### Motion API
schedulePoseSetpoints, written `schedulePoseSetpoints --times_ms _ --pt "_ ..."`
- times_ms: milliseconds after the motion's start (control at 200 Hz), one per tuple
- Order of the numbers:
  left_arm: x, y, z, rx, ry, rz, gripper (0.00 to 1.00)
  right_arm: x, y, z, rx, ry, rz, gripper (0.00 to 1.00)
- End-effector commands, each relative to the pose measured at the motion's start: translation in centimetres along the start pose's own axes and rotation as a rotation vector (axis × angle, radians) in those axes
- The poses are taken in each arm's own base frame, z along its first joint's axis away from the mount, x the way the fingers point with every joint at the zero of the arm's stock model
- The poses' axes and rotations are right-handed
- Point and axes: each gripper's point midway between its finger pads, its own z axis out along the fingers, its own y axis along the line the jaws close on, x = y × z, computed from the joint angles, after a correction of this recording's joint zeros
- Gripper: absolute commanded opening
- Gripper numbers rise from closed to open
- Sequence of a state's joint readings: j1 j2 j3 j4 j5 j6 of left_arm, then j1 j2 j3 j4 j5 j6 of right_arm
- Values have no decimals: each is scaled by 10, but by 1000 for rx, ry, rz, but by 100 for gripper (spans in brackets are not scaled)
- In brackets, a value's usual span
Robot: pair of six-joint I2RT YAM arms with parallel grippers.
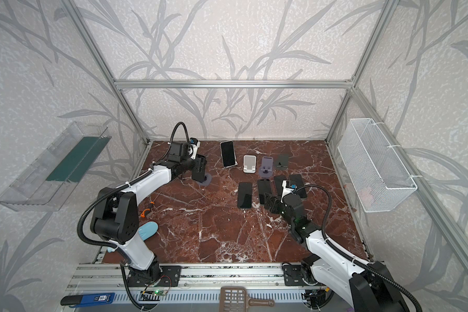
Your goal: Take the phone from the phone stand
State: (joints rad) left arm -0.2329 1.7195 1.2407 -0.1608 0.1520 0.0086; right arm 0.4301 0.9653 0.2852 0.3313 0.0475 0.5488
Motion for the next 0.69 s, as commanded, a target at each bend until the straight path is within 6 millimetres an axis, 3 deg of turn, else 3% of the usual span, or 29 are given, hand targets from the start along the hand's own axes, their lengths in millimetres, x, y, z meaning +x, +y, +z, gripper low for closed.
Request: schedulePoseSetpoints --times_ms 0,410,690 --pt "-25 -7 -35 11 -70 30 61 -15 9 -2 -20 -38 -10 88" --pt "-47 -17 -95 2 -125 14 59 -14 11 -2 -28 -34 -5 88" --pt "-30 -46 -120 -8 -64 -24 53 -15 16 -3 -52 -34 4 88"
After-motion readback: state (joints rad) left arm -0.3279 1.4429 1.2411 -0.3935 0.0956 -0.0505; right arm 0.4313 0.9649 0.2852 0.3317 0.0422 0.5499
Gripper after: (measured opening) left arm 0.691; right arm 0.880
